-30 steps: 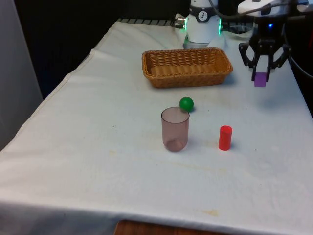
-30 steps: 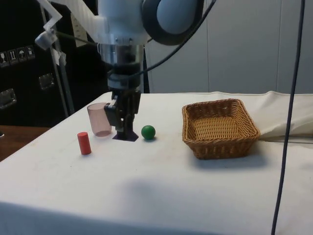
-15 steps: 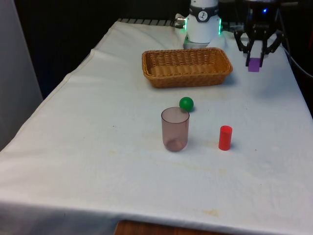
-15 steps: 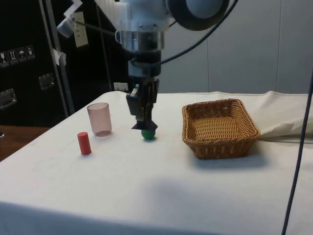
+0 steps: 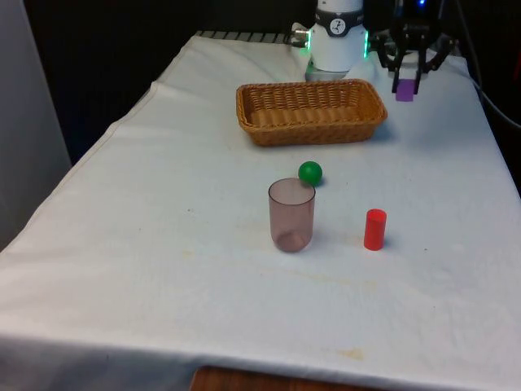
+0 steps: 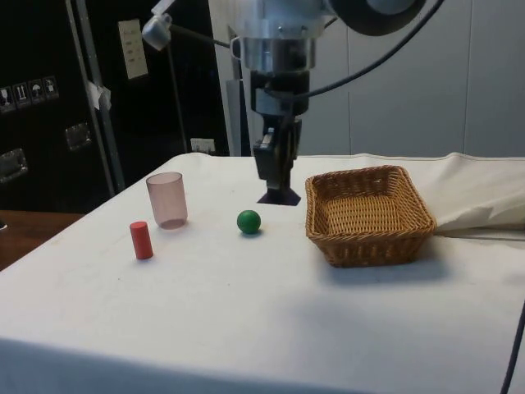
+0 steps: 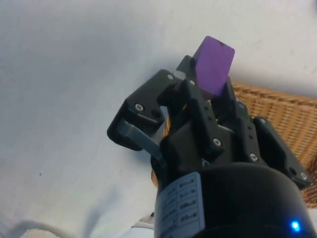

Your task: Pick up the triangular block and place it into the basket.

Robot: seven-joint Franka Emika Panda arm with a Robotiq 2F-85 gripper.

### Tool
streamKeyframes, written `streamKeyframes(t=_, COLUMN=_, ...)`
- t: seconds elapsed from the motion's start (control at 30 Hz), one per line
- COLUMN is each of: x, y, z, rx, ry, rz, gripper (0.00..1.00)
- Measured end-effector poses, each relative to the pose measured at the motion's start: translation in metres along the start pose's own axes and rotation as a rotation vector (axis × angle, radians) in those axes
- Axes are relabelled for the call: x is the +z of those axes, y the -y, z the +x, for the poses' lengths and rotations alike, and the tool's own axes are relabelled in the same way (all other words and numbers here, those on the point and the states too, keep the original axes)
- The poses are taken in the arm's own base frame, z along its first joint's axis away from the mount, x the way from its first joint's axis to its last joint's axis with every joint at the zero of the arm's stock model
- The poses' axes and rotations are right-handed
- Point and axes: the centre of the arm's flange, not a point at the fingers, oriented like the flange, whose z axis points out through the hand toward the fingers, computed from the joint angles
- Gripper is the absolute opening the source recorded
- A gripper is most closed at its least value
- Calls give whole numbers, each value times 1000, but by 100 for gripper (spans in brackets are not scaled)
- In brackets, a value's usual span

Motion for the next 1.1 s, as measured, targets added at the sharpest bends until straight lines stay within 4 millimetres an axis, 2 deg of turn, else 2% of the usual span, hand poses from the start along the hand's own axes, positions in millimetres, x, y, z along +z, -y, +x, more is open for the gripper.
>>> streamKeyframes(t=0.13, x=-1, y=-4, z=-5, rx=0, ry=2, rz=-2, gripper=34)
streamKeyframes(t=0.33, x=-2, y=-23, z=-24, rx=-1, ry=10, rz=-8, gripper=34)
streamKeyframes(t=0.67, x=0, y=-47, z=-42, rx=-1, ry=22, rz=-15, gripper=34)
streamKeyframes(t=1.1, x=14, y=-87, z=-67, rx=2, ry=58, rz=-18, gripper=34)
